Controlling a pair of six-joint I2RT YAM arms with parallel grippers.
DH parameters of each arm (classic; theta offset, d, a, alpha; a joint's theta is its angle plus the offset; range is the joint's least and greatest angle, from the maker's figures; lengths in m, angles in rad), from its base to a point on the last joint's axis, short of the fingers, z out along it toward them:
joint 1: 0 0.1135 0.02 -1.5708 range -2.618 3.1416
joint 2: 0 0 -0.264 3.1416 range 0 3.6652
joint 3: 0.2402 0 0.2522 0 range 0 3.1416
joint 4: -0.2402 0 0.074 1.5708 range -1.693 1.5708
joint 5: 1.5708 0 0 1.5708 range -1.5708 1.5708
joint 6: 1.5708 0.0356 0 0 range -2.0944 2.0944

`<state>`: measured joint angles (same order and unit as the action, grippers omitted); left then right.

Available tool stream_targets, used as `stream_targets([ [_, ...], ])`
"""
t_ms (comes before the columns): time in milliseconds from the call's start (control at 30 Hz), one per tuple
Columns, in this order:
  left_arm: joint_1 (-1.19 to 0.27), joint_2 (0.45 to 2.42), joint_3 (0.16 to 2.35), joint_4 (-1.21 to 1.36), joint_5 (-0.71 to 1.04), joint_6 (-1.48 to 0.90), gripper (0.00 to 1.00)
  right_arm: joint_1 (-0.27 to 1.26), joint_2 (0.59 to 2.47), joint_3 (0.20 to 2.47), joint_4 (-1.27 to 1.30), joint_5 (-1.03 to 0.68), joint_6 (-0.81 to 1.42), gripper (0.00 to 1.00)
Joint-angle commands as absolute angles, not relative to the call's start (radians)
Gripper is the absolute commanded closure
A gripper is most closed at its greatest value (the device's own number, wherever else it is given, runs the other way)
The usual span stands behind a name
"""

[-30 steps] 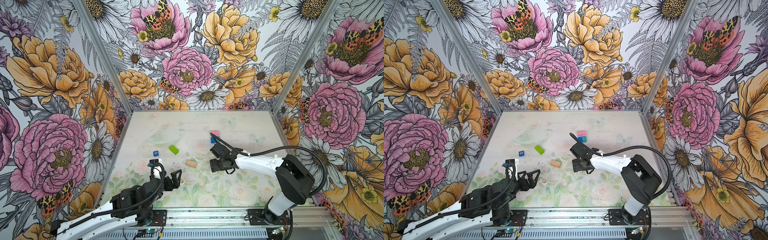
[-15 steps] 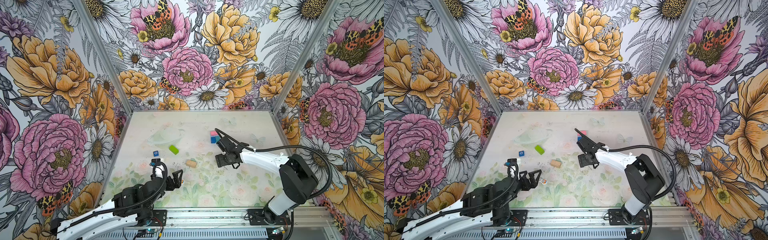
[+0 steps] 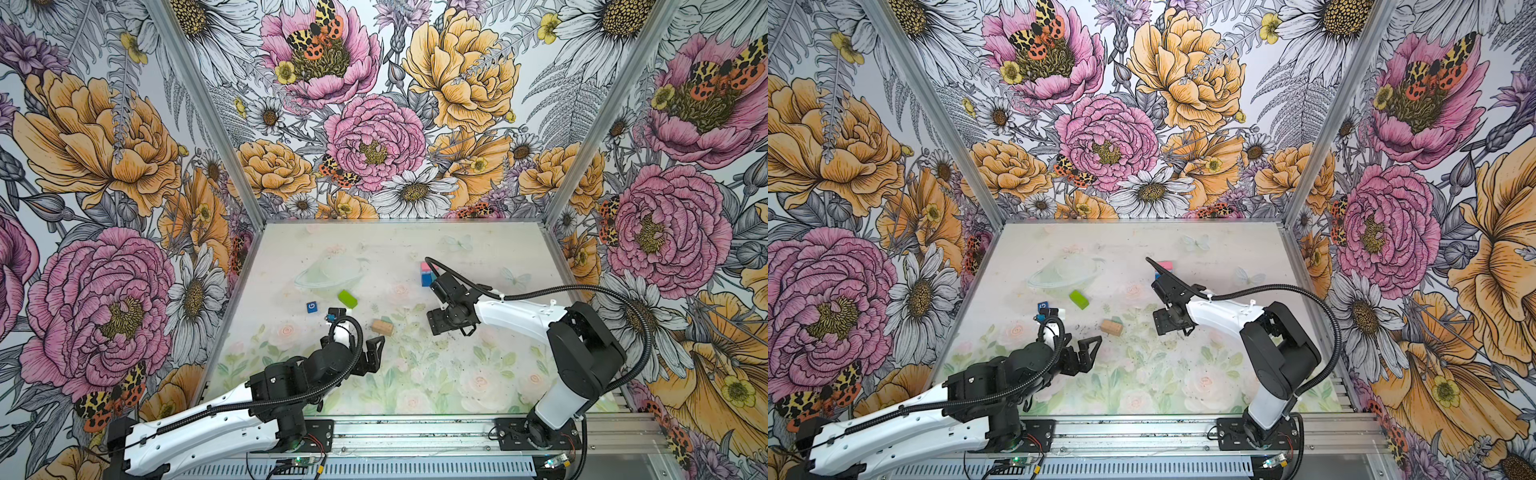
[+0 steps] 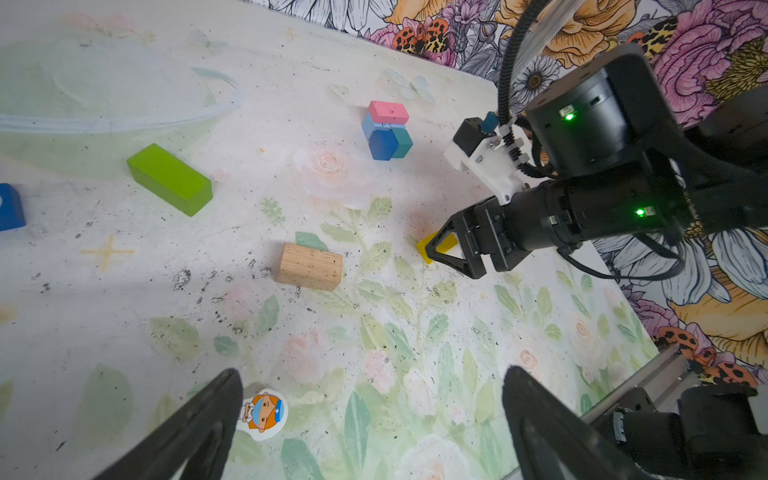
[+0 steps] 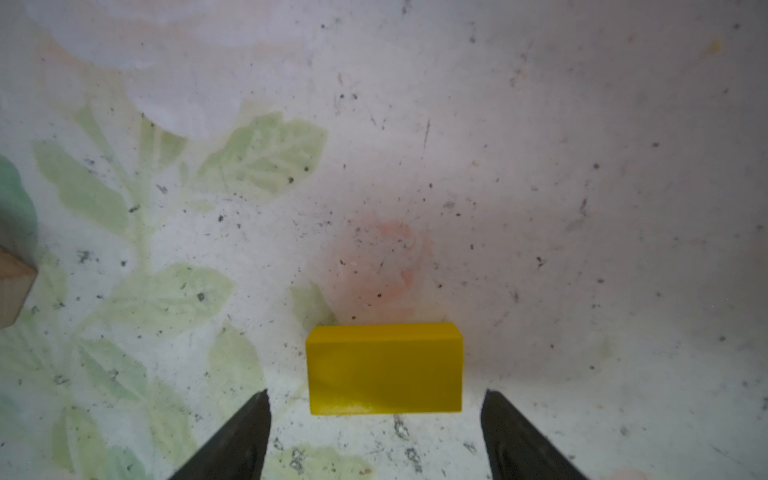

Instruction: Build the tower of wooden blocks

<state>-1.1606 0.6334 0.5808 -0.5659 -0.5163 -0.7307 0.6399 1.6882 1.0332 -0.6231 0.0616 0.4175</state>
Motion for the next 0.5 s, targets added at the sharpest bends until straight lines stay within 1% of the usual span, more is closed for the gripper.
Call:
stream_targets([
  [0, -1.16, 0.672, 0.62, -0.493, -0.474, -0.665, 0.01, 0.634, 1.717, 1.06, -0.603, 0.053, 0.402, 0.2],
  [233, -1.159, 0.697, 0.629, -0.484, -0.463, -0.64, 0.01, 0.631, 1.739, 1.066, -0.593, 0.041, 0.399, 0.24],
  [467, -1.158, 0.681, 0.632, -0.483, -0.45, -0.63, 0.01, 0.625, 1.755, 1.071, -0.586, 0.037, 0.394, 0.25],
])
